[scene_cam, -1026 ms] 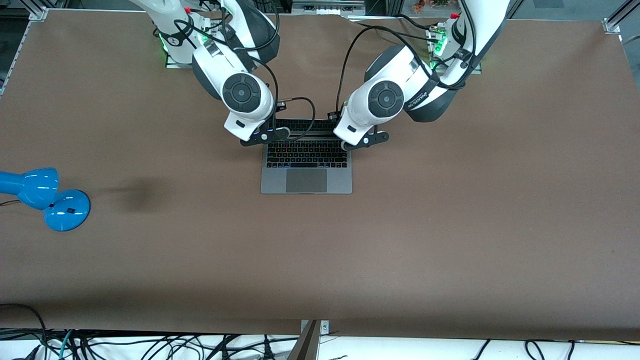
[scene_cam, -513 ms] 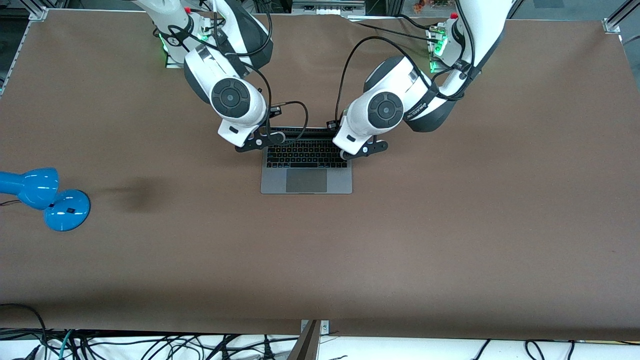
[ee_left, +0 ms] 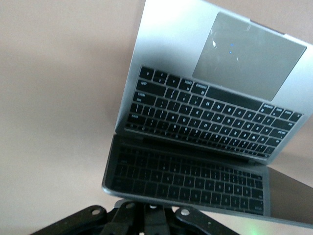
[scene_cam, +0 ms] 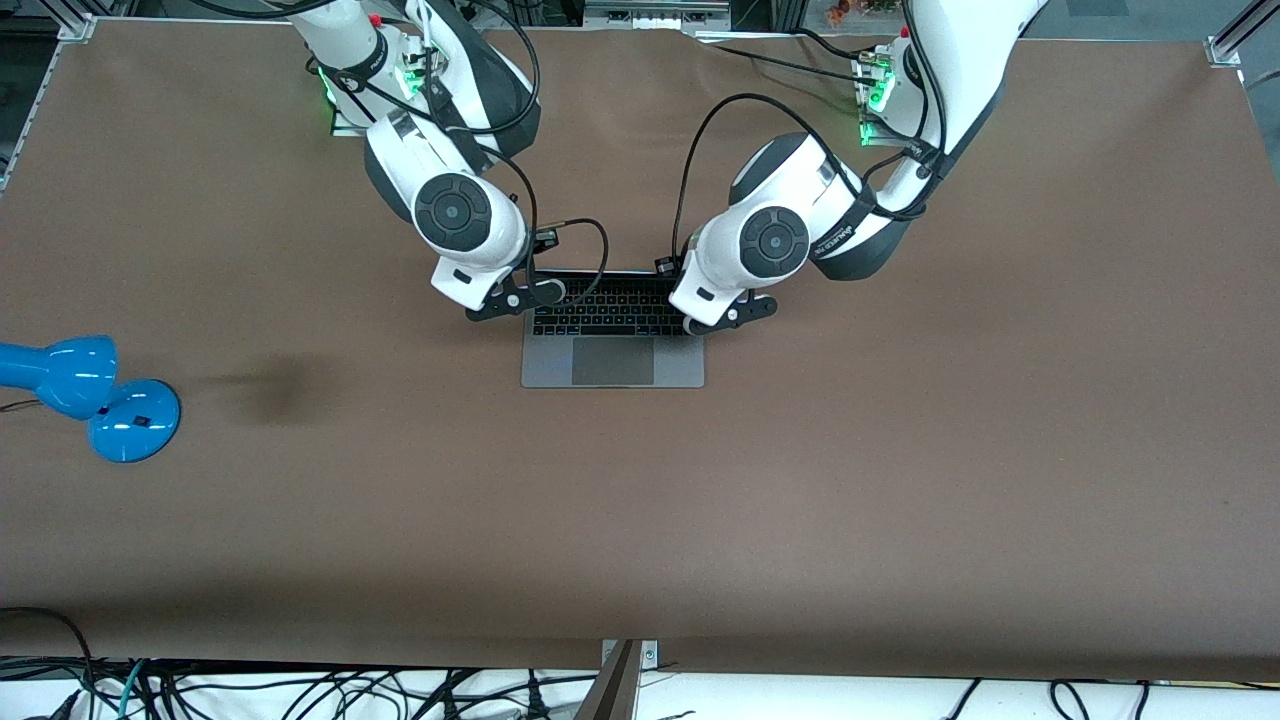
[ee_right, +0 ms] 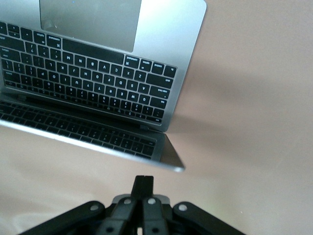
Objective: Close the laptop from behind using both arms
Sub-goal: 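Push the screen forward with both grippers, folding it down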
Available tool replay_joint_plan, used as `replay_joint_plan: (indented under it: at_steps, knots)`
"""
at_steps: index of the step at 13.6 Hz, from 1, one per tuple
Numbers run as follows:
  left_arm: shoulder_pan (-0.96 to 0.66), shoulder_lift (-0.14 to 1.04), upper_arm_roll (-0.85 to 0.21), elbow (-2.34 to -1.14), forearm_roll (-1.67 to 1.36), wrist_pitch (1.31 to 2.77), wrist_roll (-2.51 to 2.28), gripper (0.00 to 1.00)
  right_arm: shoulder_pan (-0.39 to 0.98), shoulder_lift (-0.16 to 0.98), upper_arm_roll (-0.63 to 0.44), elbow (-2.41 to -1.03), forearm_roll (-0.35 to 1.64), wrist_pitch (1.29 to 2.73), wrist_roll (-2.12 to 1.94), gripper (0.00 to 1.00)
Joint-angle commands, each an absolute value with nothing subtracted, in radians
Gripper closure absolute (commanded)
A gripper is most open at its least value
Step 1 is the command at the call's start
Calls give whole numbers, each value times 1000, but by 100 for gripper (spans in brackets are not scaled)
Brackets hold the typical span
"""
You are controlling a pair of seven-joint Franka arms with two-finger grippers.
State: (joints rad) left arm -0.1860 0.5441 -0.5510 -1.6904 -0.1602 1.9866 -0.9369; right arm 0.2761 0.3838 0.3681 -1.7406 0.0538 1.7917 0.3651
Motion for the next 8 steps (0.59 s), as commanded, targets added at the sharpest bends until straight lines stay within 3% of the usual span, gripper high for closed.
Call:
replay_joint_plan:
  at_steps: [1,8]
  knots:
    - [-193,592,-552,-1634,-107,1987,-953,100,267,390,376,-1741,35,1816,347,100]
    - [-195,643,-542,-1589,-106,1987,-951,100,230,417,373,-1741,2,1870,282,100]
